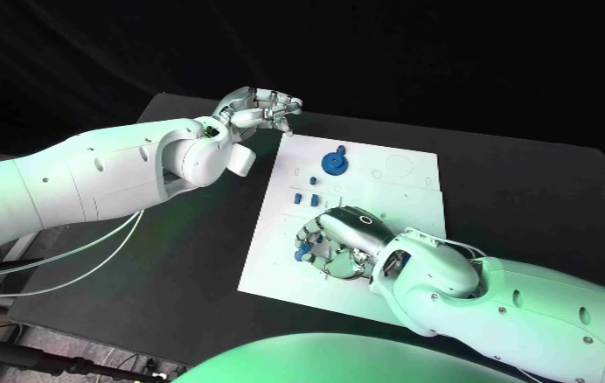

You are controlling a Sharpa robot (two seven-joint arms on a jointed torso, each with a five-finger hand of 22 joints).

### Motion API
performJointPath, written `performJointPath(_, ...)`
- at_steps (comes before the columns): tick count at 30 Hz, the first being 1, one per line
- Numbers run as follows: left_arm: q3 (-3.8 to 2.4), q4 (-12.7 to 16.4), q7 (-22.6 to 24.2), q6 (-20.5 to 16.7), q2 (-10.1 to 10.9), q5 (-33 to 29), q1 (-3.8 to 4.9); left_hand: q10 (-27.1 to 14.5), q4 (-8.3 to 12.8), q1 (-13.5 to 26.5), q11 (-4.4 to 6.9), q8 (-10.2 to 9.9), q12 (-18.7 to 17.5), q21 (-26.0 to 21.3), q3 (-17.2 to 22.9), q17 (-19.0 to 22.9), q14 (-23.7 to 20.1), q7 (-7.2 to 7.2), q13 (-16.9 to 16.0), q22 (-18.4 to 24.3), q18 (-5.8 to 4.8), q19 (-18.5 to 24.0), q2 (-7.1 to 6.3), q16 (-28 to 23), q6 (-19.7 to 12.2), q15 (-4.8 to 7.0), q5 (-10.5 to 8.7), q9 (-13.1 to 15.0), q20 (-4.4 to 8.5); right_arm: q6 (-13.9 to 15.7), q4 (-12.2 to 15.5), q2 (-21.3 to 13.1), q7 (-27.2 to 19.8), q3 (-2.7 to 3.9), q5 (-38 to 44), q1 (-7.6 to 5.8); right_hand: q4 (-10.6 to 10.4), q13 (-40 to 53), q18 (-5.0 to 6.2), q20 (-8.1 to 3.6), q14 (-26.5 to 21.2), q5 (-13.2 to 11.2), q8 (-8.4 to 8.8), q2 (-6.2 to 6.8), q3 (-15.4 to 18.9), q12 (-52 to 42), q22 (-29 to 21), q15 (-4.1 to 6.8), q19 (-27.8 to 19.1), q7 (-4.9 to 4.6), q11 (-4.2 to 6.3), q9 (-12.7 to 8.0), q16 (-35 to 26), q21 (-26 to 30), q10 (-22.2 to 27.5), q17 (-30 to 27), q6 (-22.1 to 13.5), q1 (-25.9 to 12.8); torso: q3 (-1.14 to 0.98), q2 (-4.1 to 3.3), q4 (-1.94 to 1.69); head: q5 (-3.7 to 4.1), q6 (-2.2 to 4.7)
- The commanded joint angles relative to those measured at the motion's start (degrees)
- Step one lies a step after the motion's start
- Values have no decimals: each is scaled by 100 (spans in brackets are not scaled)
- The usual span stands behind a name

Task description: Assemble the parts on the task board

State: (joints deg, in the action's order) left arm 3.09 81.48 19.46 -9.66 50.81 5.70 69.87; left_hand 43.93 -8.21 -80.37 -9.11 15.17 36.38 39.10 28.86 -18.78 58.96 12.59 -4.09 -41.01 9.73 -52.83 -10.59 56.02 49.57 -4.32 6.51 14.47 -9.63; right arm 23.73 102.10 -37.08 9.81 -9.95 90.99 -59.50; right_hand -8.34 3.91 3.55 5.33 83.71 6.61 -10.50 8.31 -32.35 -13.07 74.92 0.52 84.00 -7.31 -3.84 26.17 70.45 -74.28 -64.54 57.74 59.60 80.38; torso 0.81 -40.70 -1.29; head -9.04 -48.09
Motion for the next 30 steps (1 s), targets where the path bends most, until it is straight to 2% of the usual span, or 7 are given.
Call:
performJointPath(1,-4,9,18,105,-9,-13,3,-25,1,-19,8,-26,26,-25,-36,6,-30,11,-6,9,73,-10,63,-32,-30,-22,13,4,-26,-218,-21,28,-35,-3,133,17,33,2,-57,-40,-4,25,-188,4,-10,37,997,18,180,-8,-28,285,19,19,-29,-1,13,-15,-2,1,-1,-17,-11)
performJointPath(11,-4,14,1,124,5,-13,3,-25,1,-19,8,-26,26,-25,-36,6,-30,11,-6,9,73,-10,63,-32,-30,-22,13,4,-26,-242,-53,54,172,-6,371,31,32,2,-61,-38,-2,24,-189,5,-8,48,1004,13,184,-13,-33,290,27,1,-27,13,3,-27,1,1,-2,-20,-21)
performJointPath(22,-4,19,-16,150,20,-13,3,-27,-2,-17,8,-27,28,-29,-39,6,-32,12,-6,11,73,-11,63,-33,-31,-22,12,5,-27,-68,-11,67,525,-6,697,55,37,4,-67,-36,0,26,-194,0,-12,51,1015,11,193,-14,-33,295,34,-31,-35,22,2,-28,-2,1,-1,-20,-24)
performJointPath(30,-4,16,-28,162,29,-13,3,-30,-7,-12,7,-27,30,-32,-43,6,-33,12,-6,13,73,-11,63,-33,-32,-23,11,5,-27,-71,35,31,558,-4,739,61,38,7,-66,-35,-1,24,-199,5,-8,54,1013,10,191,-16,-34,300,28,-24,-43,11,3,-36,-1,5,4,-23,-28)
